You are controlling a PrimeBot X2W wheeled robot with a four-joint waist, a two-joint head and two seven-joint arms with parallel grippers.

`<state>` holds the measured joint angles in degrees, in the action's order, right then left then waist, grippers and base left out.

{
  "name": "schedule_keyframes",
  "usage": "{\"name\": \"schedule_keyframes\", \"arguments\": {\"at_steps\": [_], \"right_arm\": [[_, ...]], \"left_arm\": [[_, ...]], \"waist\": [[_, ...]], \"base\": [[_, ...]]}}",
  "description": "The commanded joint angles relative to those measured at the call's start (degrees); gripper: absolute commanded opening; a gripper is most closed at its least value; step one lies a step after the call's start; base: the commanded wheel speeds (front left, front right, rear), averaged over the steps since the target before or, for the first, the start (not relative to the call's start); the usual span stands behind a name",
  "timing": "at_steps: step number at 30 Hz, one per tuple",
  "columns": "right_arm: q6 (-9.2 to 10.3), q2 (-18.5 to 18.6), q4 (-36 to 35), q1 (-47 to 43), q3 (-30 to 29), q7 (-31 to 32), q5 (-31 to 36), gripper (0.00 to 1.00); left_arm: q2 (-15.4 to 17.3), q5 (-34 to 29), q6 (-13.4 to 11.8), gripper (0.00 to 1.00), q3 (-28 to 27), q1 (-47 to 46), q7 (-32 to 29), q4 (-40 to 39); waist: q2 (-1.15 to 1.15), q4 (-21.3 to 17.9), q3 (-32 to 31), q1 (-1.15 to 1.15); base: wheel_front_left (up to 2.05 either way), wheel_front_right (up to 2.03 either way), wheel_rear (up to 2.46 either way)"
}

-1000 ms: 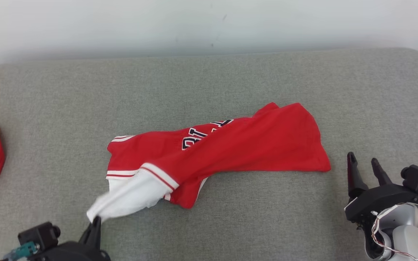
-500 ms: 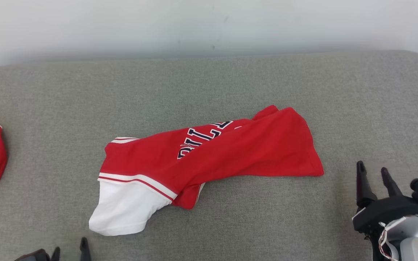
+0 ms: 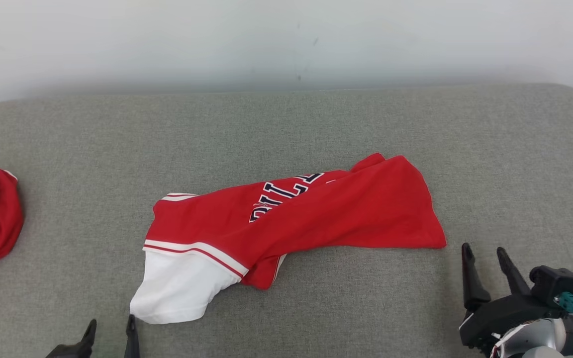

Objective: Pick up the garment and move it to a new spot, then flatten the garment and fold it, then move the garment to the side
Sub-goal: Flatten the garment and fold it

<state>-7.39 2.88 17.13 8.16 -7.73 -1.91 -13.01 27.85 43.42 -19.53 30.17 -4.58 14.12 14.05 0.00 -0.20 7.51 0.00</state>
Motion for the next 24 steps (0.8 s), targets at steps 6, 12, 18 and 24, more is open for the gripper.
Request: {"name": "schedule_keyframes", "arguments": {"at_steps": [6, 12, 18, 24], "right_arm": [[-0.21, 0.0, 1.5, 1.5, 1.4, 2.3, 1.7, 1.00], [-0.21, 0.0, 3.5, 2.8, 0.5, 4.4, 3.2, 1.00], [-0.21, 0.0, 5.7, 4.4, -0.4, 5.9, 4.3, 1.00], [-0.21, 0.0, 7.9, 7.0, -0.7, 7.5, 5.9, 1.00]], "left_arm": [[-1.6, -2.0, 3.3, 1.00, 2.2, -4.0, 0.6, 6.0], [-3.2, -2.6, 5.1, 1.00, 3.9, -6.7, 0.0, 9.5], [-3.8, -3.6, 5.4, 0.00, 5.4, -8.8, -1.4, 12.2], [-4.0, -3.6, 5.2, 0.00, 5.8, -9.6, -1.4, 12.9]], "waist": [[0.00, 0.1, 0.6, 0.00], [0.00, 0.2, 1.5, 0.00], [0.00, 0.1, 2.2, 0.00], [0.00, 0.1, 2.8, 0.00]], "base": [[0.00, 0.00, 0.00], [0.00, 0.00, 0.00], [0.00, 0.00, 0.00], [0.00, 0.00, 0.00]]}}
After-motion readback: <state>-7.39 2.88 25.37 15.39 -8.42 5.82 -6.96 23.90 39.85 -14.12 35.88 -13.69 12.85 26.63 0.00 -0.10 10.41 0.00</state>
